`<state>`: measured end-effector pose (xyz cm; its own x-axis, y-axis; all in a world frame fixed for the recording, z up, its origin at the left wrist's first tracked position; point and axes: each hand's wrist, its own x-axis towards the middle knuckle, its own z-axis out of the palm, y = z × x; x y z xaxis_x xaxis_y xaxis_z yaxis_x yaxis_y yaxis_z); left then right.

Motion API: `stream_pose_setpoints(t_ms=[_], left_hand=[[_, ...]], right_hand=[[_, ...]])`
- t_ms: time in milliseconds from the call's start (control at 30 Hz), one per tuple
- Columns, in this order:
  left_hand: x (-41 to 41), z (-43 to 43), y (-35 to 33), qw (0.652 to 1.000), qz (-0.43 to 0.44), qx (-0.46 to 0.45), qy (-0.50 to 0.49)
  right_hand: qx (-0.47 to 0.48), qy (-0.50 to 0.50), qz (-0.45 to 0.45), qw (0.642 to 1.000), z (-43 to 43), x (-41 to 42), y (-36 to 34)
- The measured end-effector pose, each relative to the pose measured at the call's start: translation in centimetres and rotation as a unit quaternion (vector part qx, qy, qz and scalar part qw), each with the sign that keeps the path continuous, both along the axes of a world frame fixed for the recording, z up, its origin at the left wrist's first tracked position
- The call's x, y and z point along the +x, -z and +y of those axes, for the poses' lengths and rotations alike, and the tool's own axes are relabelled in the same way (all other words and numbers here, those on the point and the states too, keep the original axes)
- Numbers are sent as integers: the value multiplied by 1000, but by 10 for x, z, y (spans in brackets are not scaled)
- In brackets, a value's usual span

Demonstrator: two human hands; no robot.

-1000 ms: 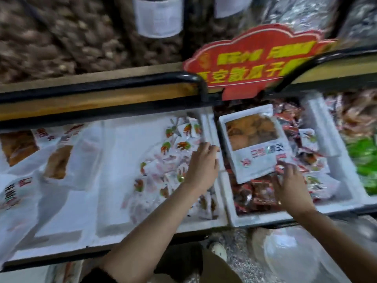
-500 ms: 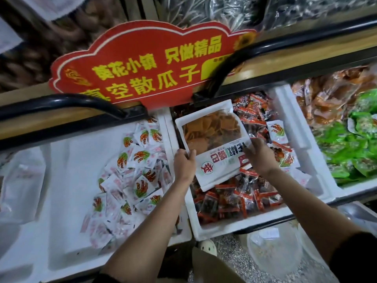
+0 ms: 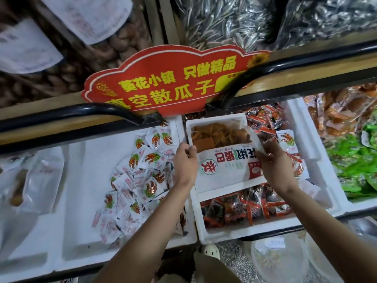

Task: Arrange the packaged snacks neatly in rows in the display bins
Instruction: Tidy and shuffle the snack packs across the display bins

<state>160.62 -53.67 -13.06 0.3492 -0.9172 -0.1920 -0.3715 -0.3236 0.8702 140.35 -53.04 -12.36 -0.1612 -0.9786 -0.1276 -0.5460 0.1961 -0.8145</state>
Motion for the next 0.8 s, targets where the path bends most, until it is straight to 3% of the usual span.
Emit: stream_pose_setpoints(t_ms=[233, 400, 800], left_hand=[[38, 28, -25, 999, 41, 11, -8], [91, 59, -39, 999, 26, -7, -38], [297, 210, -29, 986, 16, -40, -159]], right_hand=[[-31, -15, 3, 999, 35, 33, -17], [-53, -41, 10, 998, 60, 86, -27], [-13, -129, -52, 990, 156, 306, -32]])
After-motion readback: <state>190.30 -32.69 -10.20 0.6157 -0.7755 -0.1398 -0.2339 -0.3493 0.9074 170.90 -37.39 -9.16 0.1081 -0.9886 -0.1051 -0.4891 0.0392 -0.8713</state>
